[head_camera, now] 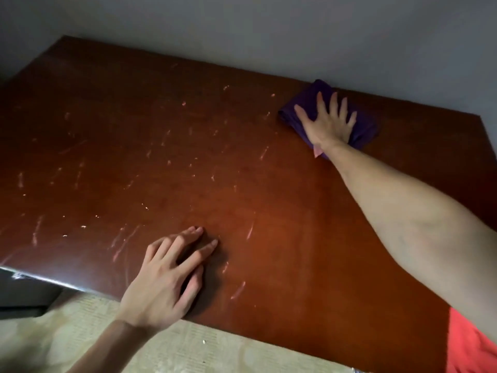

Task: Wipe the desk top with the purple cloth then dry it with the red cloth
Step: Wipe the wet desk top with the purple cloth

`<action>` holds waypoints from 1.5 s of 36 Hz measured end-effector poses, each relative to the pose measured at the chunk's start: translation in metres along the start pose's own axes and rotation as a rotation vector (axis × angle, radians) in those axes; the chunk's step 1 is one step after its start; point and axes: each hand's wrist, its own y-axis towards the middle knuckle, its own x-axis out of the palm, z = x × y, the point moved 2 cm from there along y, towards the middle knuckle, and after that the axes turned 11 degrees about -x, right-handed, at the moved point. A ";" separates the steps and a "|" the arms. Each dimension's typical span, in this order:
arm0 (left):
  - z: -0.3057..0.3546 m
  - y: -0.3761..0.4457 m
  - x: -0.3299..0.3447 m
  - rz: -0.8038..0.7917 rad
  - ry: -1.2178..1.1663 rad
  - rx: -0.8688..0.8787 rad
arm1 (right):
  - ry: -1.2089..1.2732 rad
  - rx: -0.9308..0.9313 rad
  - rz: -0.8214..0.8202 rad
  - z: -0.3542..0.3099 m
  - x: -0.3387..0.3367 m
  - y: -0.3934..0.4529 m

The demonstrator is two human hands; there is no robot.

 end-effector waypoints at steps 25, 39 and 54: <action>-0.022 -0.008 -0.029 0.276 -0.136 0.071 | -0.089 -0.408 -0.008 -0.143 0.052 -0.348; -0.076 0.002 -0.038 0.094 0.042 0.097 | -0.141 -0.997 -0.176 -0.105 0.028 -0.186; -0.086 0.007 -0.035 -0.055 -0.028 0.060 | -0.110 -0.744 -0.196 -0.081 0.011 0.045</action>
